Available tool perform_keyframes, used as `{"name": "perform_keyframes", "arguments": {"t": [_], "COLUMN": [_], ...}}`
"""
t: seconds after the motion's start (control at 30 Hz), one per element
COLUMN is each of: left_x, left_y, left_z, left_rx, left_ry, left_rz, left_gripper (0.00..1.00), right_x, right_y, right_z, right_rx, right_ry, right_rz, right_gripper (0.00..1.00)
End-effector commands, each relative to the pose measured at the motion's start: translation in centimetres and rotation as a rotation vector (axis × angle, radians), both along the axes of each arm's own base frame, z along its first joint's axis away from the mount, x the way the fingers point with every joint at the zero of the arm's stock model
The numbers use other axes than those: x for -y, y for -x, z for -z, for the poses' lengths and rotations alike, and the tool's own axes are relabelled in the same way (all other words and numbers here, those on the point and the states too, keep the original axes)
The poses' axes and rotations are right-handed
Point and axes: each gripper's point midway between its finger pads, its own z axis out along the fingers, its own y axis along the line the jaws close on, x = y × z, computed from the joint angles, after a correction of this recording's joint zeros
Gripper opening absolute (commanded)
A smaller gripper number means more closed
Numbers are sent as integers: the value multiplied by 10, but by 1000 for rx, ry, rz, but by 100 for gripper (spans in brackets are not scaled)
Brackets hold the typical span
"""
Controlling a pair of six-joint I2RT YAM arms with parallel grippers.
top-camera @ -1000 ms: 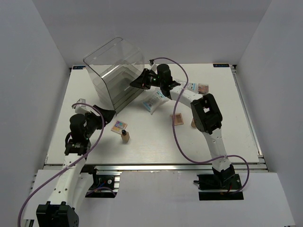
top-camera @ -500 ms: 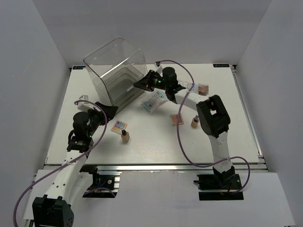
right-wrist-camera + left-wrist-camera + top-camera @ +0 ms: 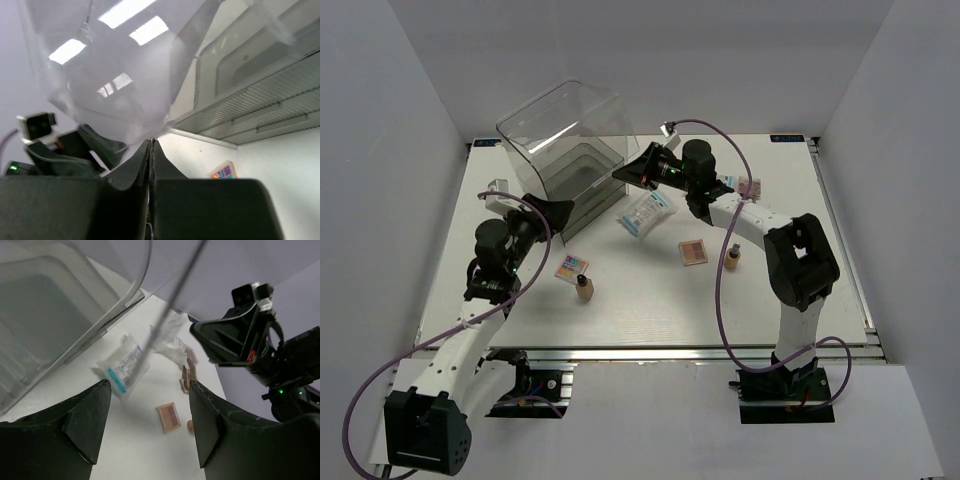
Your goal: Organize the makeup
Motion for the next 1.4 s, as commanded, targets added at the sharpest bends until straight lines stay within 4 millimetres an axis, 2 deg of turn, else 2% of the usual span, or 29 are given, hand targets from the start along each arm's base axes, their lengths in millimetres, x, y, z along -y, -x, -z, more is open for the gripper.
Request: {"name": "perform_keyframes", "arguments": {"t": [0.0,0.03,0.07,0.2,0.27,0.4,0.43,0.47,0.53,0.6,0.63,0.67,0.7,0.73,0.87,1.07,1.1,1.13,1.2,1.37], "left_x": [5,7,8,13,16,19,17,14,10,7,5,3,1,-1,-5,-6,-6,-6,-5,-6], "left_y": [-9,-14,-17,-29,-34,-33,-30,-28,-17,-10,-3,1,4,9,17,21,21,21,20,21], "left_z": [-44,-42,-50,-59,-58,-68,-70,-68,-76,-71,-73,-67,-65,-64,-50,-42,-41,-39,-37,-33], "left_rx": [126,117,135,149,138,154,158,144,165,135,145,123,117,120,76,51,46,42,31,18], "left_ry": [20,24,31,48,43,31,29,21,10,-2,-4,-12,-13,-12,-9,-6,-10,-15,-17,-18], "left_rz": [19,26,29,40,54,73,67,53,41,29,24,20,9,4,-11,-18,-17,-13,-9,-13], "left_gripper": [73,73,73,71,65,63,65,67,70,71,72,72,73,73,74,74,74,74,74,74], "right_x": [6,6,6,5,4,4,4,5,2,-6,-11,-18,-23,-27,-39,-49,-50,-52,-57,-65], "right_y": [5,5,6,4,5,3,1,-4,-6,-8,-11,-12,-12,-15,-23,-37,-40,-43,-46,-51], "right_z": [-29,-30,-30,-32,-35,-33,-27,-10,5,25,22,35,39,33,48,63,59,64,59,63], "right_rx": [100,101,103,110,118,117,117,61,19,-43,-41,-67,-73,-59,-84,-101,-91,-97,-85,-92], "right_ry": [-27,-27,-27,-24,-26,-14,9,49,59,66,62,74,77,68,75,79,71,71,59,47], "right_rz": [3,3,1,1,0,9,19,38,33,15,10,0,-9,-12,-21,-16,-14,-9,-9,3], "right_gripper": [0,0,0,0,0,0,3,12,29,37,44,47,49,50,50,49,48,48,48,46]}}
